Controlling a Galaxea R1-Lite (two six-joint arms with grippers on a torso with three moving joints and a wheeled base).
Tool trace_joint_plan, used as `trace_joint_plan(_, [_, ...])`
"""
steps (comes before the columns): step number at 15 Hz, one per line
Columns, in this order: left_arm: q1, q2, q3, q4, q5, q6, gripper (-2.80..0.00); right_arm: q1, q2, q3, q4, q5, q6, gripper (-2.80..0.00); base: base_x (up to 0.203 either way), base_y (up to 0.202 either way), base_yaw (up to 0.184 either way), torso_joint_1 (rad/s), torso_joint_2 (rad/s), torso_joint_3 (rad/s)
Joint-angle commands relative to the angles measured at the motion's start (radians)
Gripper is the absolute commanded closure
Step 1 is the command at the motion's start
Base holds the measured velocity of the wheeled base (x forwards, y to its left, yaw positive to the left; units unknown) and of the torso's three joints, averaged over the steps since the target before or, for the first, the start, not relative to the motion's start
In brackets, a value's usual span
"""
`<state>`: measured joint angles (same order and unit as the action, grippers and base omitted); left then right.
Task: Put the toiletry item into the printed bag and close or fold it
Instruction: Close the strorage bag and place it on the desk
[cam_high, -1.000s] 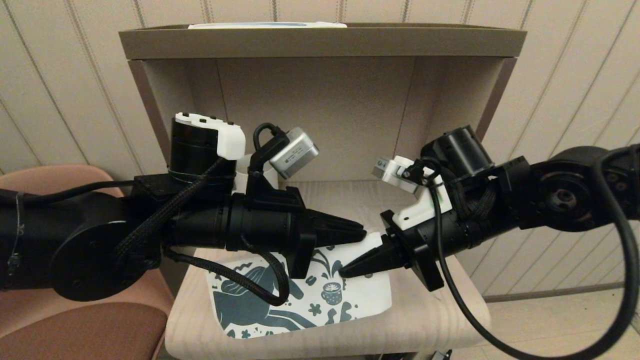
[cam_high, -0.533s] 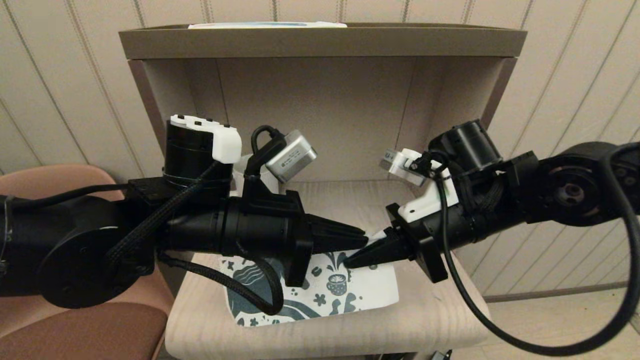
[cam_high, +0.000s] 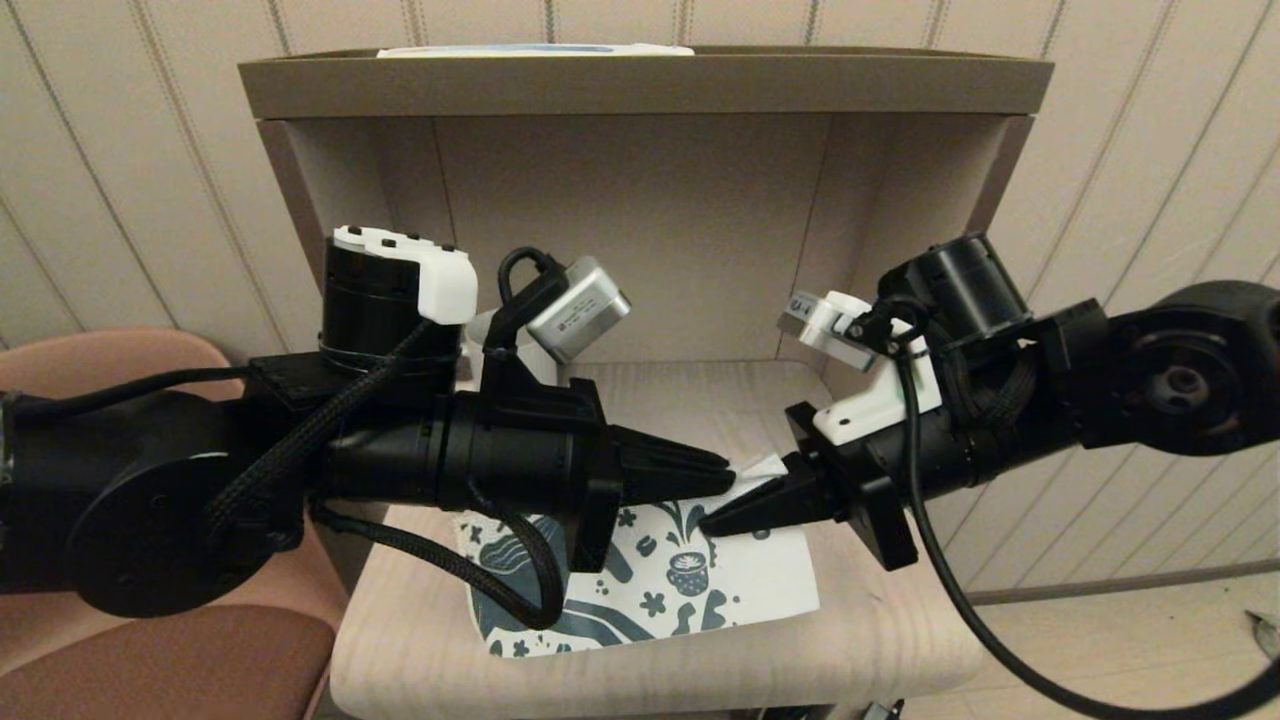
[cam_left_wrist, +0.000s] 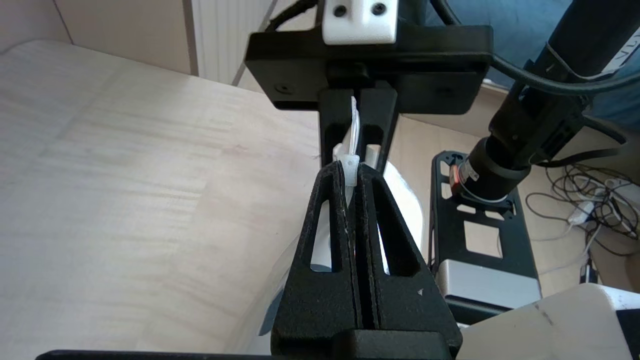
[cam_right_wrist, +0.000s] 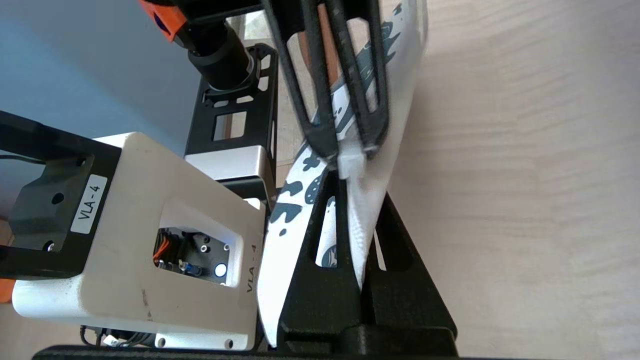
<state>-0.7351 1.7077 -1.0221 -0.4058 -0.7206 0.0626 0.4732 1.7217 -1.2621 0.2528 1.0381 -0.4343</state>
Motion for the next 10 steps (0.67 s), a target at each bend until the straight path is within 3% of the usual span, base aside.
trace_joint_plan(1, [0.0, 0.004, 0.0, -0.004, -0.003, 0.0, 0.0, 0.003, -0.002, 0.003, 0.001, 0.007, -0.004, 0.0, 0.0, 0.0, 0.0, 0.0, 0.0, 0.0])
trace_joint_plan(10, [0.043, 0.035, -0.012, -0.004, -0.003, 0.0, 0.0, 0.004, -0.088, 0.042, 0.0, 0.009, -0.01, 0.0, 0.0, 0.0, 0.0, 0.0, 0.0, 0.0])
